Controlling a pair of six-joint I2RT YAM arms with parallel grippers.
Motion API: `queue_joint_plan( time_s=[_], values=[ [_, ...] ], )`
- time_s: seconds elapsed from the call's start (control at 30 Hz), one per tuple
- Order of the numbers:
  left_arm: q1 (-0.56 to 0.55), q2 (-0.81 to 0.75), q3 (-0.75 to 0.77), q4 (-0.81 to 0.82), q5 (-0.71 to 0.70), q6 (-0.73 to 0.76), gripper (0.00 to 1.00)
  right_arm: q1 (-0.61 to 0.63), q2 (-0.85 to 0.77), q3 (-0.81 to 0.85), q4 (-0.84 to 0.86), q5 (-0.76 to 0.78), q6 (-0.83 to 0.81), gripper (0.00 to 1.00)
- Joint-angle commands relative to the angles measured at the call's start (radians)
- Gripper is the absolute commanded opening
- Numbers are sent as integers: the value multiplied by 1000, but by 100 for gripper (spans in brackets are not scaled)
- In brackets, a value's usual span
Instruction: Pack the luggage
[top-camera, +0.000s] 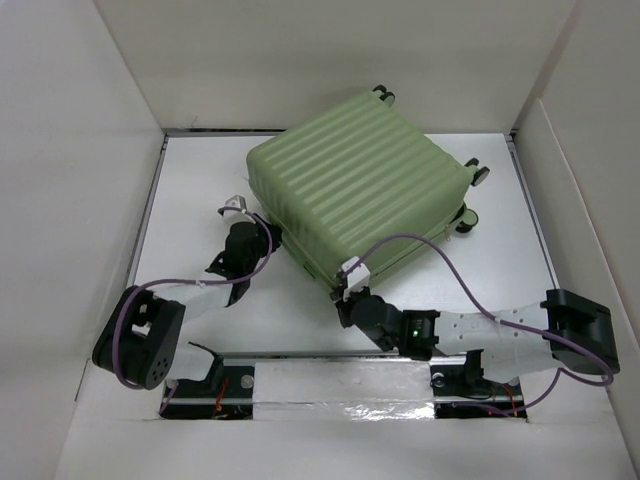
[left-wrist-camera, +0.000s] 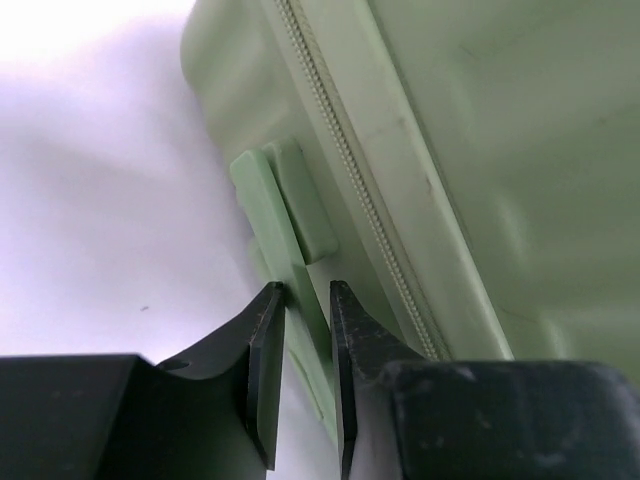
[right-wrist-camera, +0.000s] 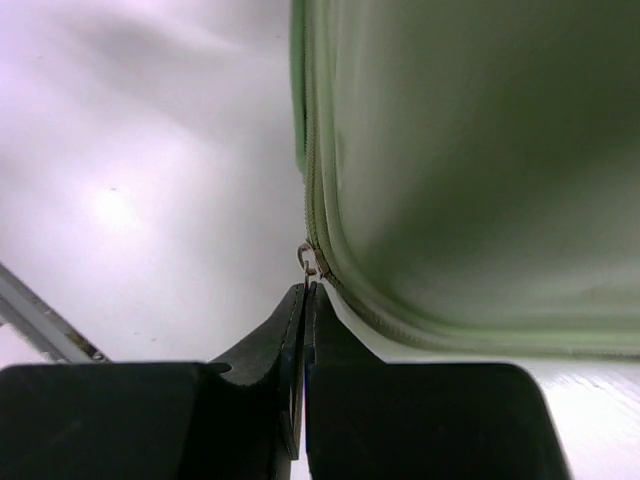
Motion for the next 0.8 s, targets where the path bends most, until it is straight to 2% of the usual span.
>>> queue_joint_plan(
  time_s=[0.0, 0.1, 0.27, 0.53, 0.7, 0.77],
  values=[
    [-165, 40, -93, 101, 147, 0, 0, -29, -77, 36, 78, -141, -3, 0],
    [-246, 44, -140, 133, 101, -41, 0, -70, -77, 37, 80, -185, -30, 0],
    [-345, 31, -157, 184, 80, -98, 0, -70, 62, 213, 46, -314, -122, 0],
    [-356, -49, -232, 259, 110, -155, 0, -119, 304, 499, 72, -453, -224, 0],
    [-356, -87, -292, 290, 95, -173, 0, -188, 380, 550, 210, -533, -159, 0],
    [-356, -75, -294, 303, 98, -172, 0, -199, 429, 615, 195, -584, -124, 0]
  ],
)
